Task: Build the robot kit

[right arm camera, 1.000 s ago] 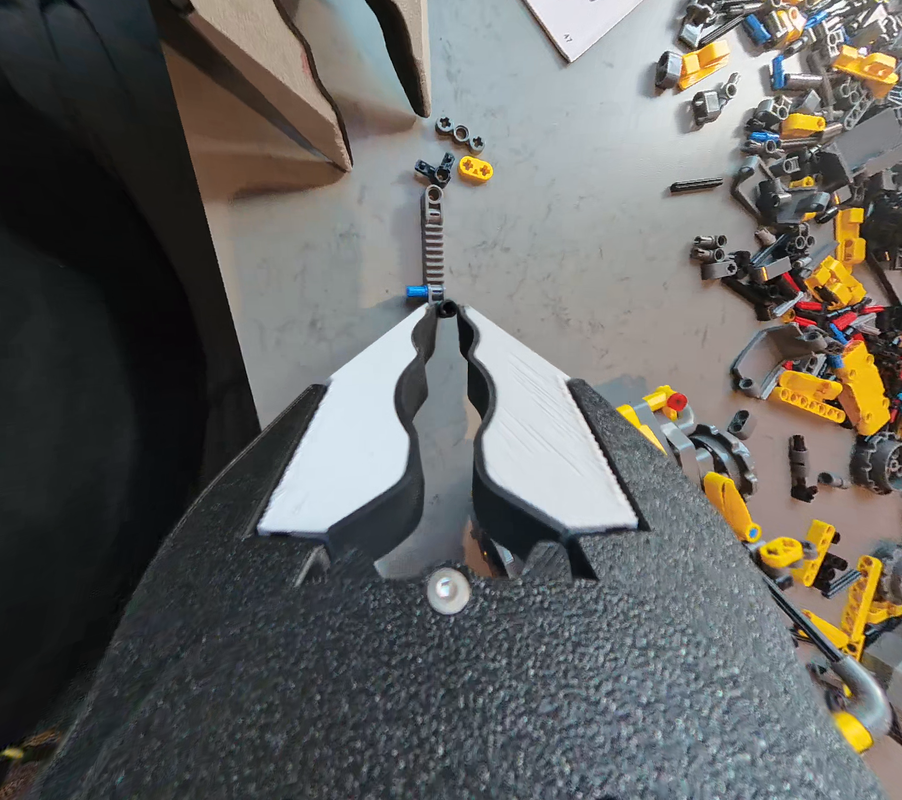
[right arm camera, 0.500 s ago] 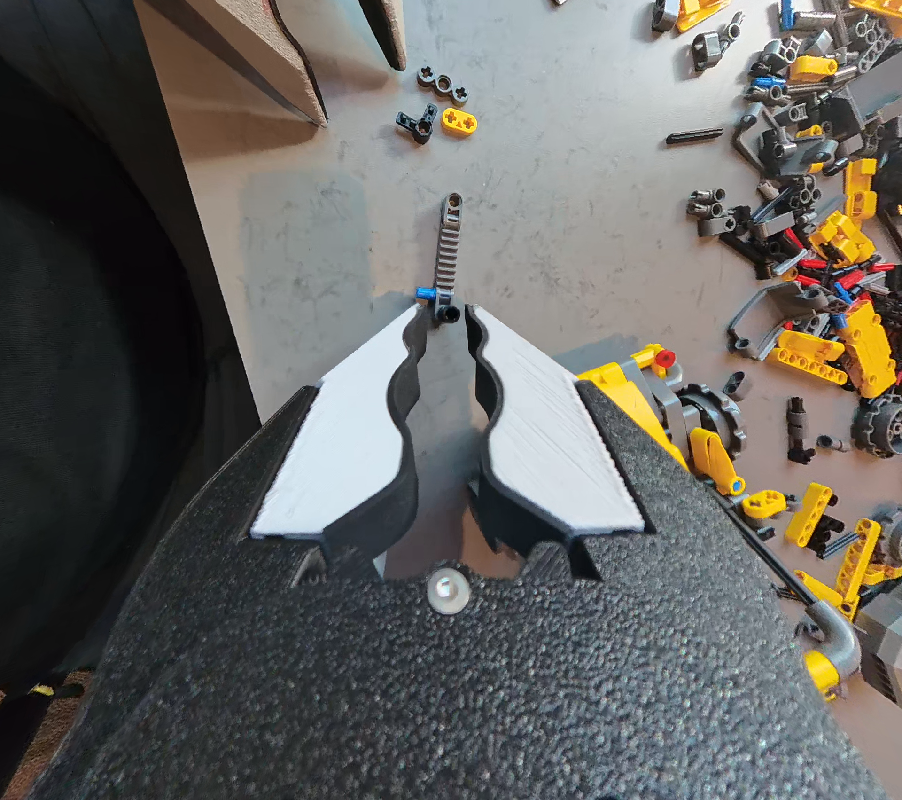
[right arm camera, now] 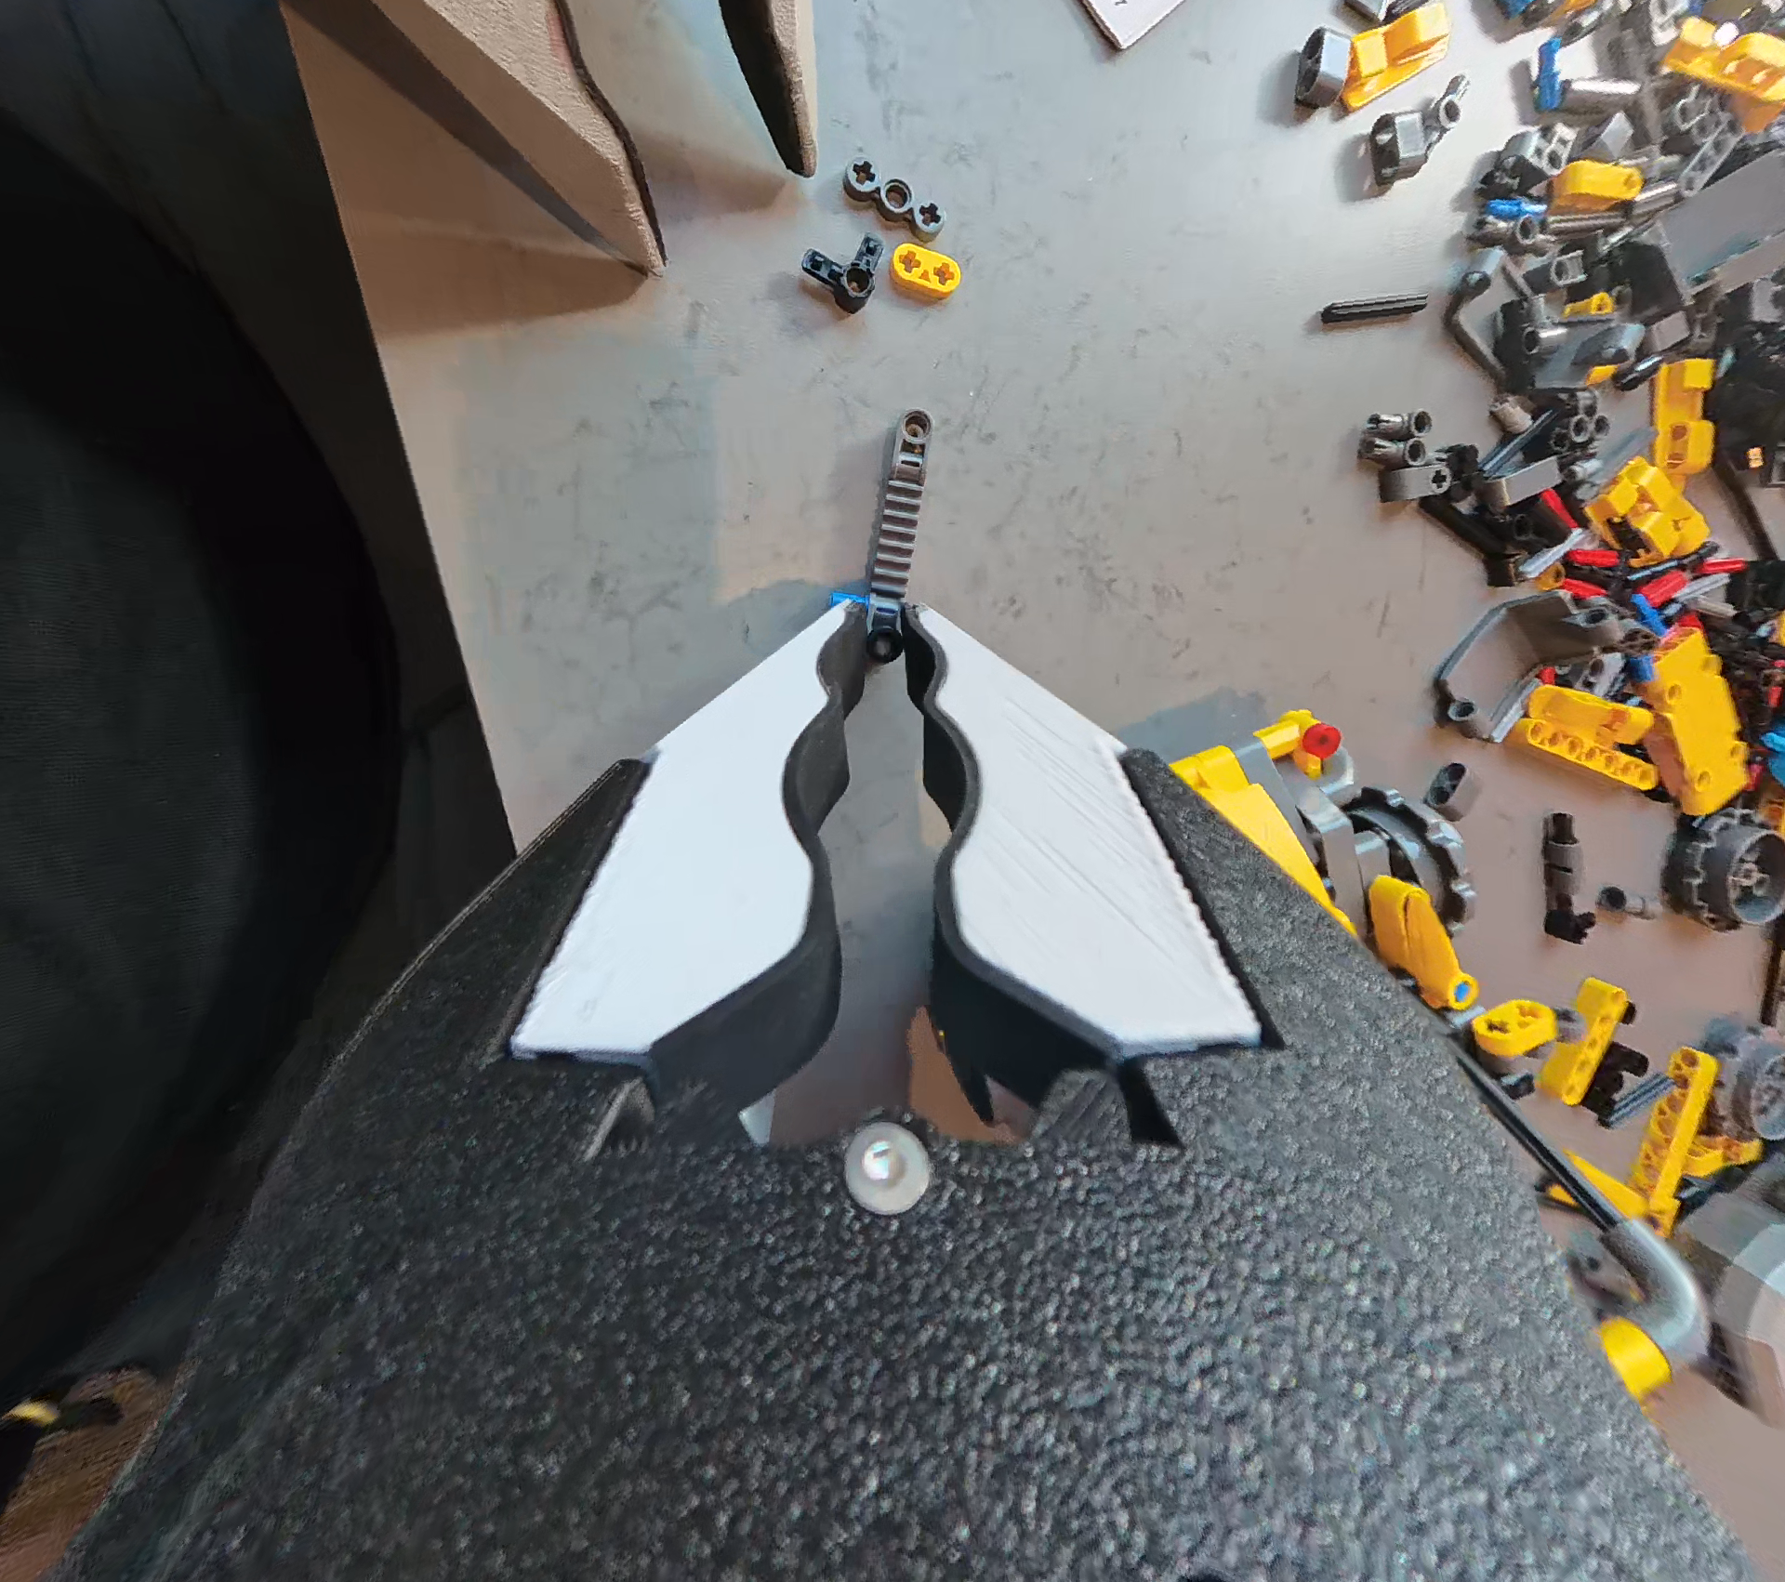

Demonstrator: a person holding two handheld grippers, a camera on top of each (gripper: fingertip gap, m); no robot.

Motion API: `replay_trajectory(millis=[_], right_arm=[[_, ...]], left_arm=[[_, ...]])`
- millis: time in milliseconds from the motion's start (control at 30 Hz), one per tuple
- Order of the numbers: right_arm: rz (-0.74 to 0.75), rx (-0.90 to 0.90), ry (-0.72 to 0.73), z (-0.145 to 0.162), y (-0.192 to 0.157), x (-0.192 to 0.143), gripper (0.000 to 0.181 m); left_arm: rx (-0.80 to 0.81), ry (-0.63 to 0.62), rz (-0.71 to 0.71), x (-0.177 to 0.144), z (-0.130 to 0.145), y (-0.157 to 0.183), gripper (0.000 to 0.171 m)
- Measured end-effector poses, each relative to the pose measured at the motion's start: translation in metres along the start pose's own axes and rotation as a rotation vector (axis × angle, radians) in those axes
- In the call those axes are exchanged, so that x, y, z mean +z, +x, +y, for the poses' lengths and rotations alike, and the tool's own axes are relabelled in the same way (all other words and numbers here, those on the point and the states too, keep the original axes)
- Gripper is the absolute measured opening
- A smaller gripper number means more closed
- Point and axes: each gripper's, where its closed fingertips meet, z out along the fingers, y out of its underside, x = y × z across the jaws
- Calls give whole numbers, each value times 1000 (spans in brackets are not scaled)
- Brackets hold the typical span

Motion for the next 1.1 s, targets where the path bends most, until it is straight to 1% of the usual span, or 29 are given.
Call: replay_trajectory(millis=[100, 200, 333, 467, 600, 833, 967, 1100], right_arm=[[81, -82, 24, -5, -1, -2, 7], [198, -217, 54, -10, -1, -6, 7], [399, -453, 23, -11, 7, -13, 8], [508, -668, -19, -14, 5, -12, 7], [513, -823, -89, -8, 3, -5, 7], [437, -950, -108, -8, -14, 2, 7], [386, -918, -77, -9, -23, 2, 13], [357, -784, 2, -17, -24, -9, 15]], left_arm=[[2, 7, -13, -1, -1, -1, 26], [10, 6, -32, 0, -1, -3, 27], [46, 1, -65, 2, -2, -2, 27], [53, 4, -66, 6, -7, 1, 27], [53, 1, -76, 8, -8, 1, 27], [40, 6, -75, 7, -8, 0, 27], [37, 8, -75, 7, -8, 0, 28], [31, 8, -71, 7, -8, 0, 28]])
